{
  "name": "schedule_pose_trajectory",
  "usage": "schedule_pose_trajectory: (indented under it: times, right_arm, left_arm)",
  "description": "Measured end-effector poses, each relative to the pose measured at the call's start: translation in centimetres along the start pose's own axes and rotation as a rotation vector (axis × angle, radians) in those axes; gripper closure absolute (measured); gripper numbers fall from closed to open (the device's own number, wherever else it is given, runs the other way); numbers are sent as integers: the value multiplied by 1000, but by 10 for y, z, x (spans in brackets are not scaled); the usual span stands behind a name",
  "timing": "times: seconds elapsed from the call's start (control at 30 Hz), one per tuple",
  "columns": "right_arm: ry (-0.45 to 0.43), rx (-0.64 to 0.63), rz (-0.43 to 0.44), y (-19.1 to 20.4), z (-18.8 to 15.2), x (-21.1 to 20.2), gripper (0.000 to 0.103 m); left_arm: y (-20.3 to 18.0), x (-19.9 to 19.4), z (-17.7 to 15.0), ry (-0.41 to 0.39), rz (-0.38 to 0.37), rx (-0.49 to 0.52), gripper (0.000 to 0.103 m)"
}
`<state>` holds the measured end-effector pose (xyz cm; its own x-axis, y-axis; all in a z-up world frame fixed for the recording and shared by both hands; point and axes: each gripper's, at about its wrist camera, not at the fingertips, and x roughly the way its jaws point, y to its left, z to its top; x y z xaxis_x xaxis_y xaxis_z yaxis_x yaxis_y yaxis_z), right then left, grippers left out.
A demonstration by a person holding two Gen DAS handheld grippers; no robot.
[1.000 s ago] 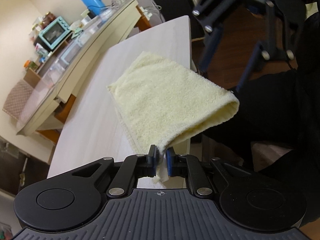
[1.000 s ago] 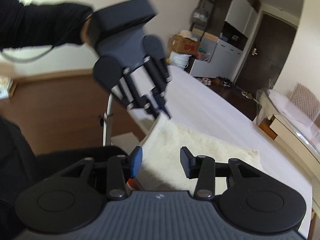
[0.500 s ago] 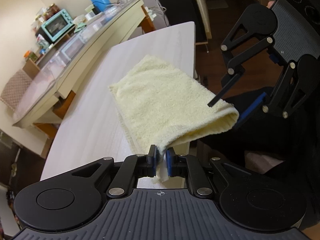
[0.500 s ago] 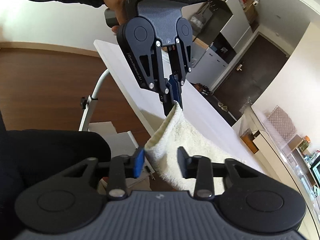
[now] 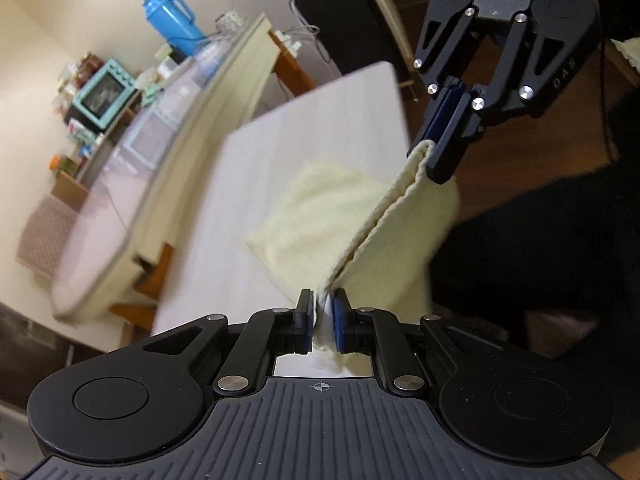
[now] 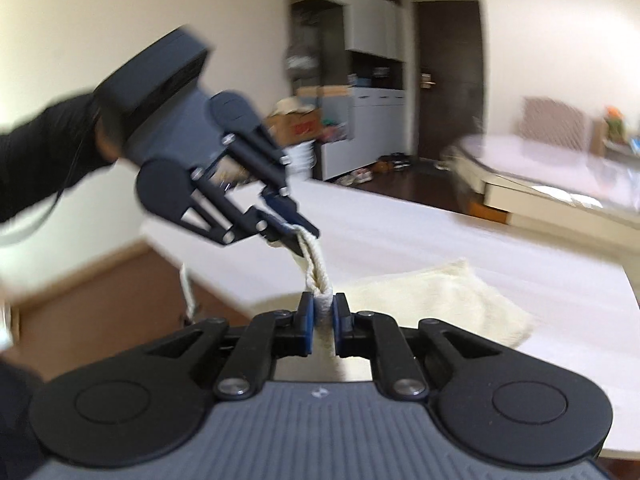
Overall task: Fold towel
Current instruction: 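Fold the held towel edge over with both grippers and lay it down, then open both grippers and withdraw them from the folded towel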
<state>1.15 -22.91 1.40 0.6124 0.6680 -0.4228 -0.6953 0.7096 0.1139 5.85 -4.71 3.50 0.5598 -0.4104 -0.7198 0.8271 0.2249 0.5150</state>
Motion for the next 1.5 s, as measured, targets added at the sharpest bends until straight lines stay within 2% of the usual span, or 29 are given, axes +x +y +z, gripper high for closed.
schedule_pose_trajectory:
  times: [0.17,0.23,0.43,0.57,0.7,0.73,0.83,0.93,1.03,1.1,1.3,1.5]
  right_arm:
    - [-11,224,-30,-70,-2,10,92]
    - [-11,296,-26,-93,-6,15,92]
    - [8,435,-40,-150,-19,32,92]
    - [33,462,-47,-172,-24,42,92]
    - [53,464,-55,-181,-29,48,90]
    - [49,463,-60,-182,-30,48,90]
    - [27,451,-84,-181,-30,45,82]
    - [8,443,-103,-177,-29,37,81]
    - [0,445,-116,-179,-29,38,81]
    - [7,441,-122,-179,-28,41,78]
    - [37,366,-171,-168,-29,45,75]
    - [53,321,-191,-163,-27,45,71]
  left_arm:
    - [28,42,28,27,-9,7,92]
    - [40,70,38,51,-25,14,92]
    - [64,124,42,79,-79,-3,89]
    - [73,147,38,90,-100,-22,87]
    - [78,160,30,97,-102,-43,82]
    - [79,161,29,96,-103,-49,82]
    - [82,158,24,79,-91,-82,76]
    - [85,152,21,56,-76,-125,72]
    - [92,149,19,33,-60,-174,62]
    - [96,147,17,19,-49,-208,55]
    - [102,154,15,10,-21,-263,43]
    - [105,158,10,12,-26,-294,40]
